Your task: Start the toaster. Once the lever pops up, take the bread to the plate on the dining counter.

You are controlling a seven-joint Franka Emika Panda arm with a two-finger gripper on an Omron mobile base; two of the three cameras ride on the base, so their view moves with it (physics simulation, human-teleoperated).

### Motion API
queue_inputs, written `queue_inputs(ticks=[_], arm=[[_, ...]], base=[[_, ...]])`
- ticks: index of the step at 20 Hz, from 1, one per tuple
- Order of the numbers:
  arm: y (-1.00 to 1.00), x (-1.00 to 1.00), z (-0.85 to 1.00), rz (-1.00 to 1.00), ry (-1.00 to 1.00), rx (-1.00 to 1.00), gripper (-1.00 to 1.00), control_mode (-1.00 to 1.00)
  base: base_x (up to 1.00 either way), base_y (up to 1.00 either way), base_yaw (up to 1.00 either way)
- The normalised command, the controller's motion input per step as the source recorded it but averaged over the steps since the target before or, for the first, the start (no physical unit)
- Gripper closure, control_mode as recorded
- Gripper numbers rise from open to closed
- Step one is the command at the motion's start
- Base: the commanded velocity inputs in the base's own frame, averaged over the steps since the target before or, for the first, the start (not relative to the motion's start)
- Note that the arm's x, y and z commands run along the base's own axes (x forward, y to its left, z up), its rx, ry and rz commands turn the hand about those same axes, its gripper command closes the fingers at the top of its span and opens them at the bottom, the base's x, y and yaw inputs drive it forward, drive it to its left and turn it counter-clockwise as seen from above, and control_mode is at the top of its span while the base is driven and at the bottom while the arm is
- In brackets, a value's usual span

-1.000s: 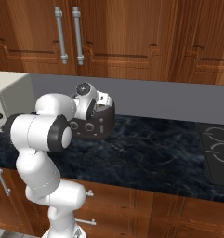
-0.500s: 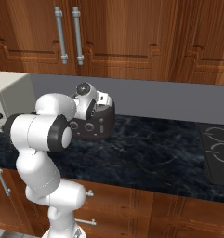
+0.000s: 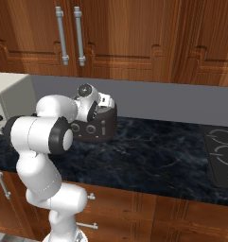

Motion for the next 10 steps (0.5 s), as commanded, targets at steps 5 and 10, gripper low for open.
queue_inputs(ticks=[5, 10], arm=[[0.00, 0.00, 0.00, 0.00, 0.00, 0.00, 1.00, -1.00], [0.00, 0.00, 0.00, 0.00, 0.00, 0.00, 1.00, -1.00]], base=[[0.00, 0.00, 0.00], [0.00, 0.00, 0.00]])
